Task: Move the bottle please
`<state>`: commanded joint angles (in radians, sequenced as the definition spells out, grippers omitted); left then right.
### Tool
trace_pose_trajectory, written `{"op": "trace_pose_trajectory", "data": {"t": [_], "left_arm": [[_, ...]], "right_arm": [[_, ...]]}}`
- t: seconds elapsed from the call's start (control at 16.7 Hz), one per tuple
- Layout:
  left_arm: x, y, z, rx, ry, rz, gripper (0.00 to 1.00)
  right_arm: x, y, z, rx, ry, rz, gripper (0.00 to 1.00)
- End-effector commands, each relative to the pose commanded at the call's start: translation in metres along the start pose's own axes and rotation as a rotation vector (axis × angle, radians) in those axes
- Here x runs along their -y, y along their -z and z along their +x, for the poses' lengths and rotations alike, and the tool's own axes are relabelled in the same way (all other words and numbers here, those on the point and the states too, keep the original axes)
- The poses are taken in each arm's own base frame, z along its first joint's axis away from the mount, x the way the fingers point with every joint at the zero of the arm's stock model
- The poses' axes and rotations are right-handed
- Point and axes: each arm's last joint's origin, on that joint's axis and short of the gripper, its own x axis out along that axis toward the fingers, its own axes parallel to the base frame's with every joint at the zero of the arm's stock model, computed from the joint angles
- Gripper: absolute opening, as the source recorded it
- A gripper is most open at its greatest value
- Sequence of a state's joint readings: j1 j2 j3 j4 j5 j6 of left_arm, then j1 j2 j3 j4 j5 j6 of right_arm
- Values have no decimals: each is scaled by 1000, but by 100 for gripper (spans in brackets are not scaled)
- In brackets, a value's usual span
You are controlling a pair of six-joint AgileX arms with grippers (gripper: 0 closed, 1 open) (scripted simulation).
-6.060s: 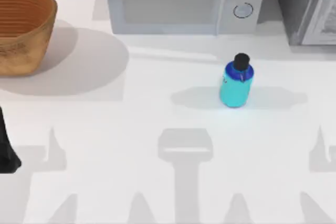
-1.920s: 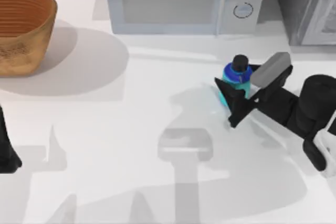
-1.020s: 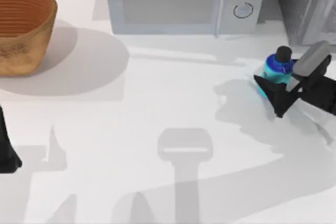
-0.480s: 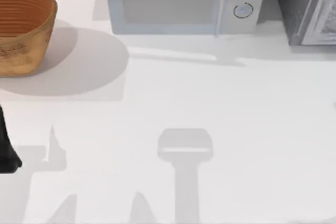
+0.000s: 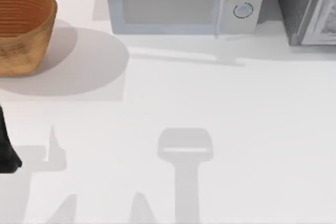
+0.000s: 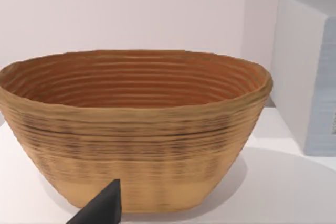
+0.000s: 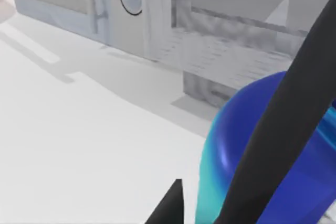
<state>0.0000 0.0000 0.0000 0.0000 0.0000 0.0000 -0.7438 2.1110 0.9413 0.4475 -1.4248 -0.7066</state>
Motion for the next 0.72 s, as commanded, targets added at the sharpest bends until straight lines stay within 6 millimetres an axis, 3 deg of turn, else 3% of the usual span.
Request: {"op": "trace_pose_trajectory", "data": {"t": [0.36, 0.72], "left_arm": [[0, 0, 0, 0, 0, 0, 100], [0, 0, 0, 0, 0, 0, 100]], "right_arm": [[0, 13, 11, -6, -8, 28, 0], [0, 30, 40, -11, -5, 25, 0]]}}
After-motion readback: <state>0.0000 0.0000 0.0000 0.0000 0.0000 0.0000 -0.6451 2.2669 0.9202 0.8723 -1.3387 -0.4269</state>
